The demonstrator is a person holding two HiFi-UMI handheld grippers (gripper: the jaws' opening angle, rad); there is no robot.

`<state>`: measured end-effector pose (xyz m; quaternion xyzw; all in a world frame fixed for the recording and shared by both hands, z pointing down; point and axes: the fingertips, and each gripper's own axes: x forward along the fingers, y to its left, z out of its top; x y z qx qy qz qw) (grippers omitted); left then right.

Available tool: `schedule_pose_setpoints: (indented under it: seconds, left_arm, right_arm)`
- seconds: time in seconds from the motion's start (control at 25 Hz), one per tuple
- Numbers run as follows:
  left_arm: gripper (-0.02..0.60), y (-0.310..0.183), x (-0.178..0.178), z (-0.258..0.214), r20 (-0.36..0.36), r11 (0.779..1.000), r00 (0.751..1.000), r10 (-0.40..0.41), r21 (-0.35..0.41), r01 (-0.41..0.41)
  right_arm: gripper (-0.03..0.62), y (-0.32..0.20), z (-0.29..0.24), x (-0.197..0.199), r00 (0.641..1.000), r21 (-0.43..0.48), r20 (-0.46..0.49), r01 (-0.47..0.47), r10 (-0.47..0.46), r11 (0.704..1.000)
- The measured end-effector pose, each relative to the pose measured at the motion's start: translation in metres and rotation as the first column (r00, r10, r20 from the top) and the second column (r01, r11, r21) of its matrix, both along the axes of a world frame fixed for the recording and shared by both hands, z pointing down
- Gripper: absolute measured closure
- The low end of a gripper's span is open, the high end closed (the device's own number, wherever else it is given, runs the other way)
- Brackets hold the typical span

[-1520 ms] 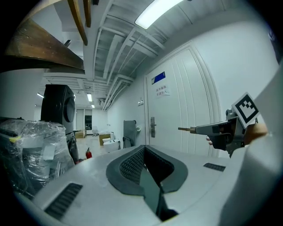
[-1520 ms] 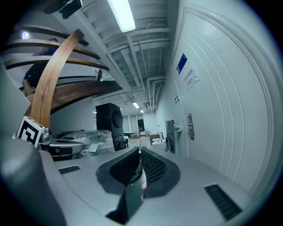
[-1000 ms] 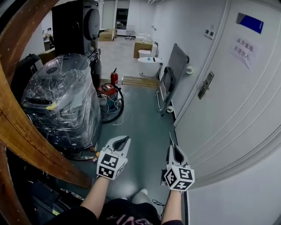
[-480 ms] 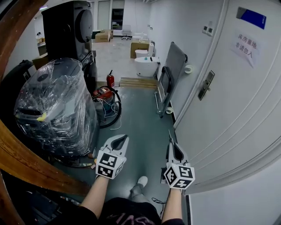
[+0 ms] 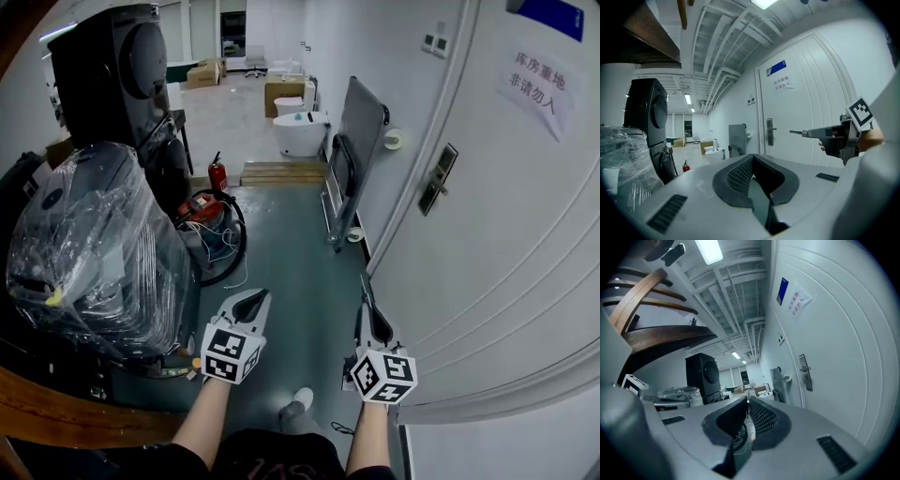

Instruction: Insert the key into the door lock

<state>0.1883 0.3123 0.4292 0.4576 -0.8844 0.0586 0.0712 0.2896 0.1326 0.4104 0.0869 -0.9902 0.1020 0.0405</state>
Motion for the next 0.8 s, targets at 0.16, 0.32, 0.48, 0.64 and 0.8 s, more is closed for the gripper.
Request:
schedule_pose_setpoints:
  seconds: [0.16, 0.32, 0.48, 0.64, 0.8]
  left_arm:
    - [0.569, -0.043, -0.036, 0.006, -0.009, 1.0, 1.0, 0.015, -0.022, -0.015]
    - [0.569, -0.092, -0.076, 0.002, -0.002, 0.999, 0.999, 0.036, -0.032, -0.036]
    - [0.569, -0.138, -0.109, -0.008, 0.024, 0.997, 0.998, 0.056, -0.048, -0.055]
    - [0.57, -0.168, -0.131, -0.01, 0.036, 0.996, 0.997, 0.07, -0.058, -0.068]
    - [0.569, -0.187, -0.146, -0.01, 0.028, 0.996, 0.997, 0.073, -0.047, -0.072]
  right_arm:
    - [0.514, -0.044, 0.003, -0.037, 1.0, -0.021, 0.0, -0.012, 0.012, 1.0]
    - [0.514, -0.091, 0.002, -0.074, 1.0, -0.05, 0.005, -0.028, 0.028, 0.998]
    - [0.514, -0.133, -0.005, -0.109, 0.999, -0.054, 0.015, -0.036, 0.037, 0.998]
    - [0.514, -0.162, -0.006, -0.132, 0.999, -0.04, 0.006, -0.049, 0.049, 0.998]
    - [0.514, -0.182, -0.008, -0.145, 0.998, -0.048, 0.011, -0.056, 0.057, 0.997]
